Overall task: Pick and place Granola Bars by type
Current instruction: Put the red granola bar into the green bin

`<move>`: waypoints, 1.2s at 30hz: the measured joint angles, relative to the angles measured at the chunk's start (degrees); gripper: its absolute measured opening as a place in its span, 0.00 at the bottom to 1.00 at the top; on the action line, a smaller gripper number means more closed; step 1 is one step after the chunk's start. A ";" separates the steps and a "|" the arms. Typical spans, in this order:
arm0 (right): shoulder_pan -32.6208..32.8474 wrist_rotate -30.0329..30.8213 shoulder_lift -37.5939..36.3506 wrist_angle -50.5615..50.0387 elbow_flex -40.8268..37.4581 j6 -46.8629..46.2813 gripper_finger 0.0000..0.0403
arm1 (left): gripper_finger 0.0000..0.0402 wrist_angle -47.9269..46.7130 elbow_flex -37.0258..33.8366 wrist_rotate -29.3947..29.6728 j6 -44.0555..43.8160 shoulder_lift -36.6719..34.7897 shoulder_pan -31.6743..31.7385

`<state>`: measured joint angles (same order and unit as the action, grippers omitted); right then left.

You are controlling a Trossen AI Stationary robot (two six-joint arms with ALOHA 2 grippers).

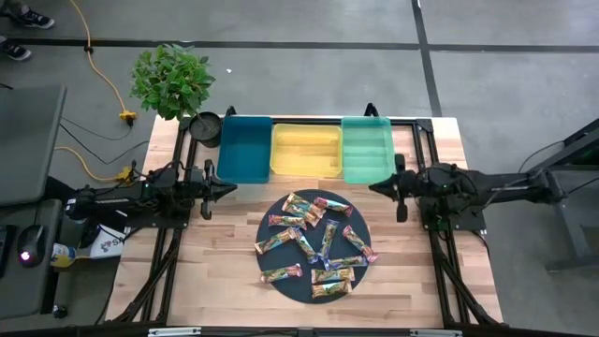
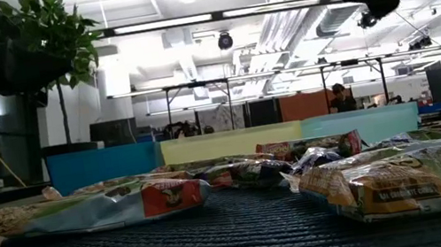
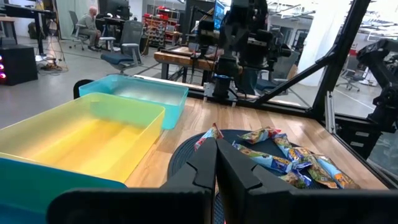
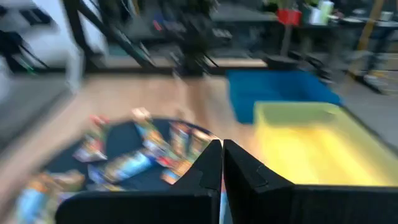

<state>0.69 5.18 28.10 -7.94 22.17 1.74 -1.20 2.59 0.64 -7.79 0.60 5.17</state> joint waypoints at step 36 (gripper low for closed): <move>2.33 -4.70 42.22 -49.08 43.35 -39.24 0.00 | 0.02 -0.32 0.02 0.00 0.00 0.00 0.00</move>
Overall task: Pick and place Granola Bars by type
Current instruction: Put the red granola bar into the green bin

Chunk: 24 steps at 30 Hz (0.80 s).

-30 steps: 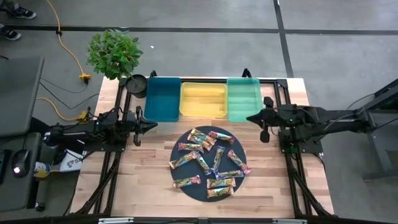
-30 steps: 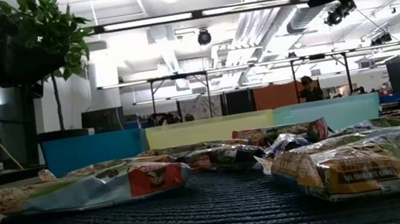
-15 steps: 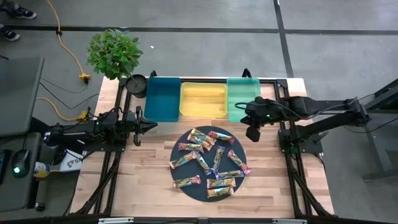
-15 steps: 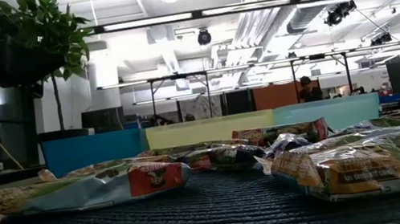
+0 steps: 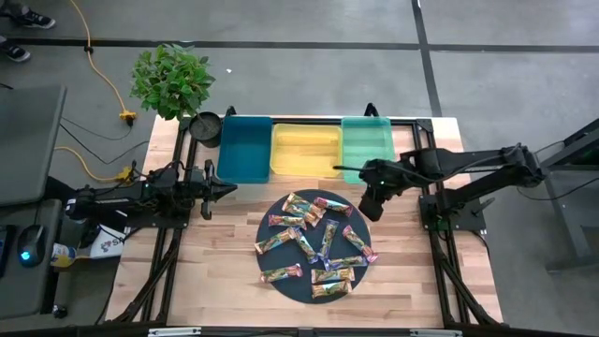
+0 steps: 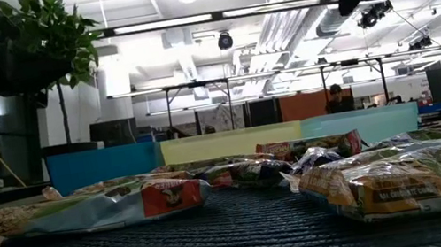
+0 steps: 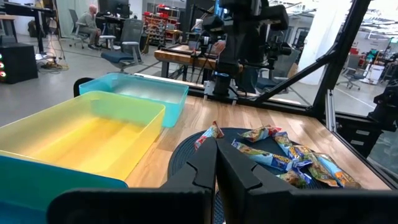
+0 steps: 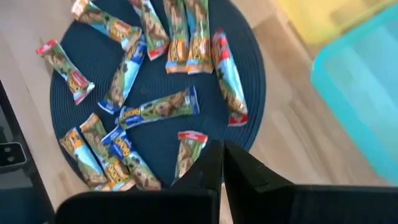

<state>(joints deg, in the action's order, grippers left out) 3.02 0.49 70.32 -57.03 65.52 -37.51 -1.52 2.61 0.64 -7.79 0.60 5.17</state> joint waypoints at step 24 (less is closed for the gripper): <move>13.20 2.79 14.93 -0.25 -0.02 -15.17 0.44 | 0.02 -0.07 -0.01 -0.01 -0.02 0.00 0.00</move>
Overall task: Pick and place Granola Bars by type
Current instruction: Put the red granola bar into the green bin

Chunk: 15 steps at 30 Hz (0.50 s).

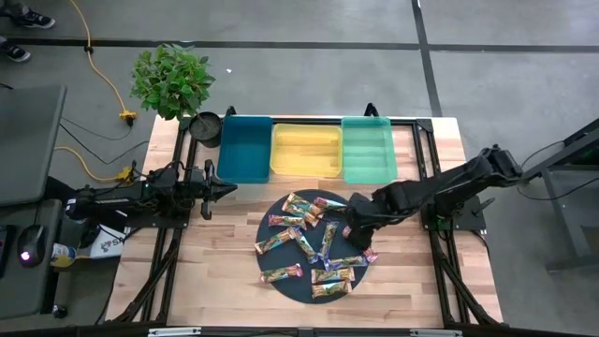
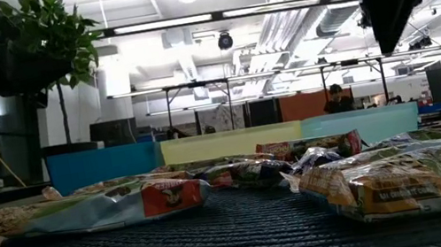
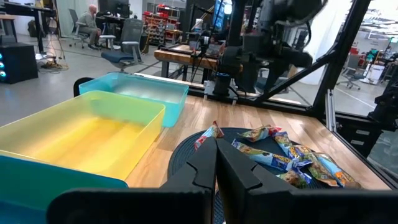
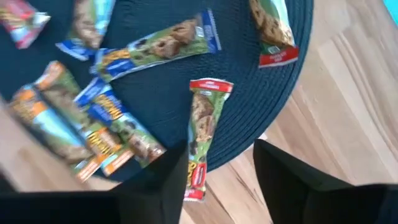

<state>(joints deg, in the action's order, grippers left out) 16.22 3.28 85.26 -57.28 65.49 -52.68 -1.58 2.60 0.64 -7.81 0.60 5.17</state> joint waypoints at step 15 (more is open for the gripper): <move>1.01 -0.76 7.74 6.98 -1.44 -6.44 0.50 | 0.02 -0.07 -0.01 0.01 0.02 0.00 0.02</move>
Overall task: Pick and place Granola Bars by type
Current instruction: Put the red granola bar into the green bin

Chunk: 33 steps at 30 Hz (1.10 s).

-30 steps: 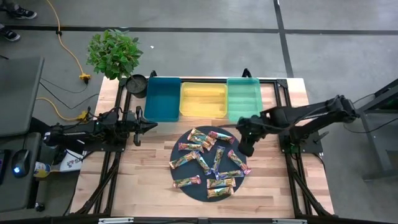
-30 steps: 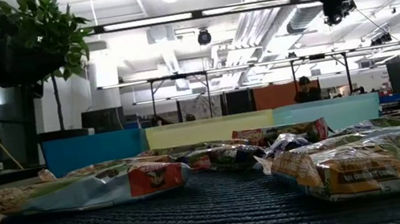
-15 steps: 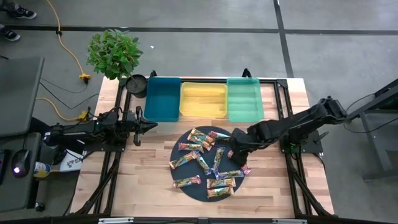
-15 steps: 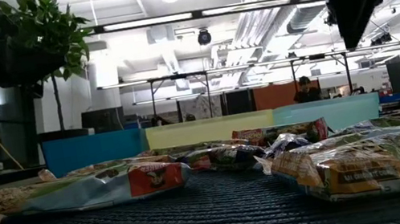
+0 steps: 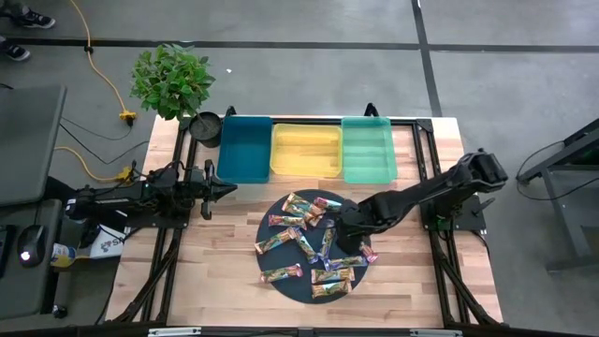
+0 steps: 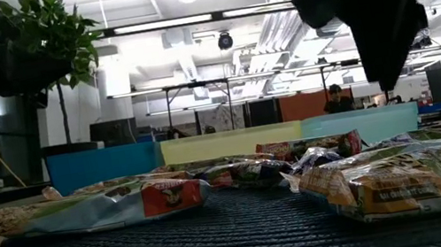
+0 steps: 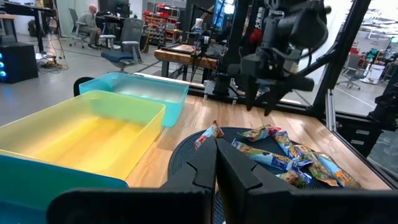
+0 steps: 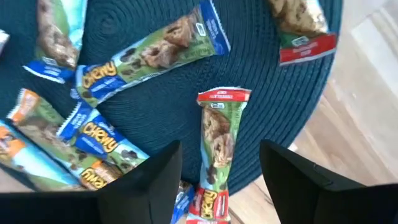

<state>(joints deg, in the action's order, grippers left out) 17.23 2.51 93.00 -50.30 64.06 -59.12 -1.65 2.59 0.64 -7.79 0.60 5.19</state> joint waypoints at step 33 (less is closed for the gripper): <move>4.05 -3.01 -0.49 15.03 -10.54 14.91 0.74 | 0.02 -0.26 0.00 0.00 0.00 0.02 0.00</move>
<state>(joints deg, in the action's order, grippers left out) 21.28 -0.49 92.51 -35.27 53.52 -44.21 -1.91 2.59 0.64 -7.79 0.62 5.19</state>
